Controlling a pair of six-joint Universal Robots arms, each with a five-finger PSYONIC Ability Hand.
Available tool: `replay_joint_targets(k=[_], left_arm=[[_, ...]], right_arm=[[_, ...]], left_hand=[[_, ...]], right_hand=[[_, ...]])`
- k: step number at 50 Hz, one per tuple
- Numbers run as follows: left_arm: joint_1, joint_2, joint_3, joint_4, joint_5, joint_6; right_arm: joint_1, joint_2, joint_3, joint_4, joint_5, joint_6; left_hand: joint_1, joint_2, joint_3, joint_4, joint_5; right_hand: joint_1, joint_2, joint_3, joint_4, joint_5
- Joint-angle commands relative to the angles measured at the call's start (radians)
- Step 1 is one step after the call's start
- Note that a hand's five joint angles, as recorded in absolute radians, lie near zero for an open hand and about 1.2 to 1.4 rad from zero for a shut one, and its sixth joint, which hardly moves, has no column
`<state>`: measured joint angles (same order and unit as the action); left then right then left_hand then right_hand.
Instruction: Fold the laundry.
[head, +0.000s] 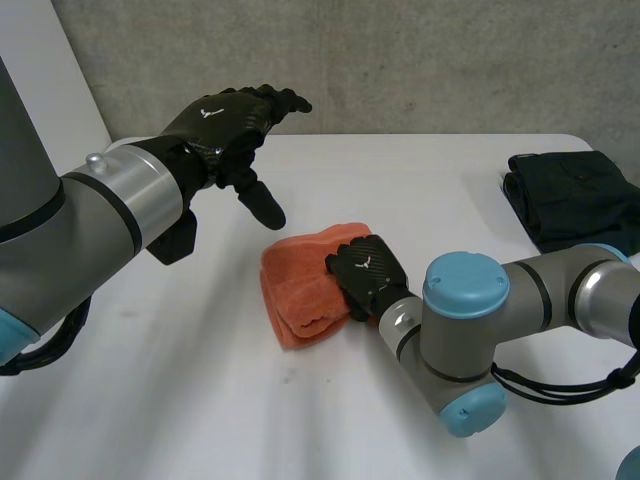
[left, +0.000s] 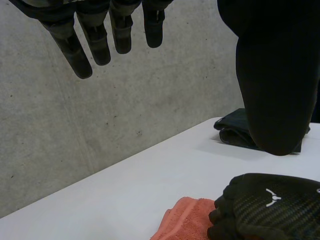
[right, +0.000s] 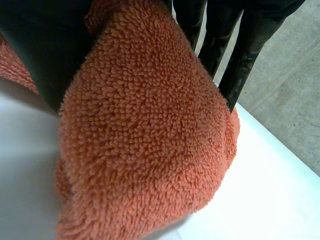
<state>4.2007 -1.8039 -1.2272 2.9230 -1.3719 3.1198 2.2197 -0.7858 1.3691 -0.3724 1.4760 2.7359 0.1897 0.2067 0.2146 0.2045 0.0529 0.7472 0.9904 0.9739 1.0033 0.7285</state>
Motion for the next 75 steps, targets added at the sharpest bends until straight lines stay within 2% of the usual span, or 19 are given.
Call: replay_joint_targets(k=[1,8,18,23,26,32,38,42,45,49,56,64,70,72,74,75], left_arm=[[-0.001,0.0,0.0,0.001,-0.001,-0.001],[-0.001,0.0,-0.003,0.007,-0.003,-0.001],[-0.001,-0.003,-0.003,0.007,-0.003,-0.001],[-0.001,-0.011,-0.003,0.007,-0.003,-0.001],[0.001,-0.015,-0.003,0.007,-0.004,-0.001],[0.001,-0.023,-0.002,0.01,-0.004,-0.001],[0.002,-0.028,-0.003,0.018,-0.006,-0.001],[0.009,-0.029,-0.003,0.021,-0.006,-0.001],[0.016,-0.029,-0.011,0.022,-0.006,-0.004],[0.021,-0.029,-0.014,0.028,-0.006,-0.032],[0.021,-0.032,-0.017,0.038,-0.006,-0.046],[0.021,-0.049,-0.018,0.038,-0.006,-0.046],[0.021,-0.055,-0.018,0.038,-0.006,-0.047],[0.021,-0.057,-0.018,0.038,-0.006,-0.047],[0.021,-0.058,-0.018,0.038,-0.006,-0.047],[0.021,-0.058,-0.018,0.038,-0.006,-0.047]], right_arm=[[0.0,-0.007,-0.008,0.004,-0.003,-0.002],[-0.021,-0.016,-0.004,0.018,-0.005,-0.002],[-0.253,-0.082,0.002,0.101,-0.029,-0.1],[-0.342,-0.075,-0.028,0.109,-0.088,-0.168],[-0.382,-0.046,-0.09,0.109,-0.151,-0.205],[-0.448,0.026,-0.308,0.124,-0.209,-0.213],[-0.491,0.069,-0.571,0.121,-0.206,-0.174],[-0.549,0.121,-0.807,0.138,-0.209,-0.09],[-0.584,0.155,-0.902,0.162,-0.21,-0.059],[-0.659,0.213,-1.004,0.205,-0.264,-0.036],[-0.71,0.264,-0.986,0.219,-0.375,-0.036],[-0.864,0.319,-0.78,0.208,-0.525,-0.061],[-0.92,0.316,-0.7,0.214,-0.528,-0.12],[-0.95,0.304,-0.683,0.225,-0.528,-0.133],[-0.957,0.286,-0.668,0.234,-0.528,-0.134],[-0.957,0.26,-0.653,0.251,-0.527,-0.131]], left_hand=[[0.036,0.019,0.011,0.021,-0.002],[0.036,0.019,0.011,0.021,-0.002],[0.039,0.021,0.014,0.024,0.001],[0.036,0.019,0.011,0.021,-0.002],[0.038,0.021,0.014,0.024,0.001],[0.039,0.021,0.014,0.024,0.001],[0.039,0.021,0.014,0.024,0.001],[0.039,0.021,0.014,0.024,0.001],[0.039,0.021,0.014,0.024,0.001],[0.044,0.027,0.019,0.029,0.007],[0.05,0.033,0.025,0.035,0.013],[0.05,0.033,0.025,0.035,0.013],[0.05,0.033,0.025,0.035,0.013],[0.05,0.033,0.025,0.035,0.013],[0.05,0.033,0.025,0.035,0.013],[0.05,0.033,0.025,0.035,0.013]], right_hand=[[0.474,0.231,0.247,0.218,0.318],[0.641,0.398,0.415,0.385,0.485],[0.649,0.406,0.422,0.393,0.493],[0.649,0.406,0.422,0.393,0.493],[0.649,0.406,0.422,0.393,0.493],[0.649,0.406,0.422,0.393,0.493],[0.649,0.406,0.422,0.393,0.493],[0.649,0.406,0.422,0.393,0.493],[0.649,0.406,0.422,0.393,0.493],[0.649,0.406,0.422,0.393,0.493],[0.649,0.406,0.422,0.393,0.493],[0.649,0.406,0.422,0.393,0.493],[0.649,0.406,0.422,0.393,0.493],[0.554,0.311,0.327,0.298,0.398],[0.294,0.05,0.067,0.038,0.138],[-0.257,-0.501,-0.484,-0.513,-0.413]])
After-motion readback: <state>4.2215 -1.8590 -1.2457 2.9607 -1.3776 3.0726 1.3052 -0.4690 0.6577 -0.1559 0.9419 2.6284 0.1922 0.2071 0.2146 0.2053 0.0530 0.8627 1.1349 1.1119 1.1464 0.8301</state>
